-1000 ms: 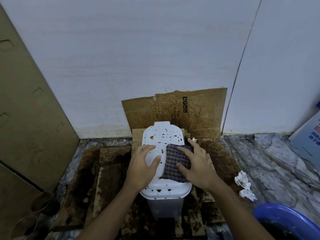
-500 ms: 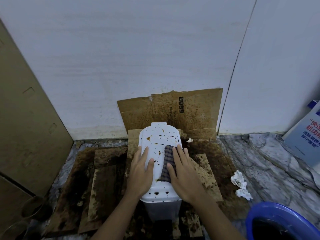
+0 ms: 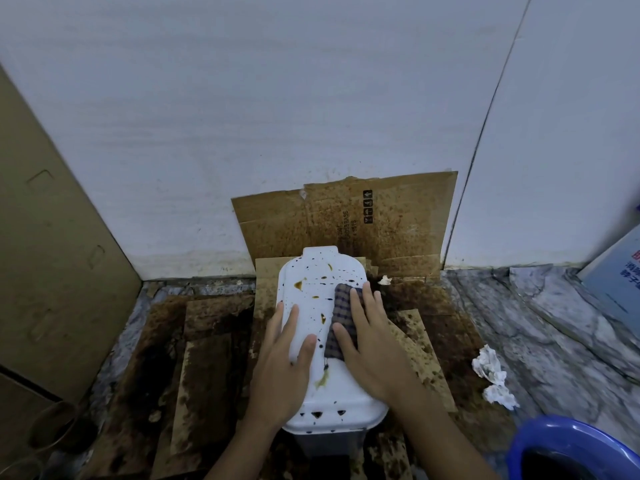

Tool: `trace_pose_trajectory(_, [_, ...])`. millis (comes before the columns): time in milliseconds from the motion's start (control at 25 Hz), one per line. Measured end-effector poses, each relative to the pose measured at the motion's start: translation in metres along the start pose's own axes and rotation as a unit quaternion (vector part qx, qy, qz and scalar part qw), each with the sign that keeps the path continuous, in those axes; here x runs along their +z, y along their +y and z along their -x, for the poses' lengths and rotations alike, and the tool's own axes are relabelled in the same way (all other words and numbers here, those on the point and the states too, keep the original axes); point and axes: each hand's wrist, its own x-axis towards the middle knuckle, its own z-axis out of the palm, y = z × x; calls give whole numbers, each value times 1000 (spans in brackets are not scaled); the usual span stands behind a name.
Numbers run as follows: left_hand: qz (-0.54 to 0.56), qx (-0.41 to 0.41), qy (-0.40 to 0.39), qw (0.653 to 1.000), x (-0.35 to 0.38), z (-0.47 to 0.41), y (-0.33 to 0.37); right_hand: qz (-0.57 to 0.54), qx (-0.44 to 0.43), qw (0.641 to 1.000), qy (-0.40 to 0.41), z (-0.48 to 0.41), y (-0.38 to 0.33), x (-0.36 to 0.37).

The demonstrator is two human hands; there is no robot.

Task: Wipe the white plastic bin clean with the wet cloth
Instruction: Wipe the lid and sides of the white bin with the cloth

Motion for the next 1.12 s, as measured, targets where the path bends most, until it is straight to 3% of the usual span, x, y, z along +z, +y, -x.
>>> trace_pose_trajectory(320, [18, -10, -4, 1000, 1, -3, -3, 1, 6, 999, -47, -108, 3, -22])
trace_pose_trajectory(480, [18, -11, -5, 1000, 0, -1, -1, 10, 1, 998, -61, -118, 3, -28])
trace_pose_trajectory(1120, [-3, -1, 4, 1000, -1, 6, 5, 6, -29, 999, 32, 88, -11, 9])
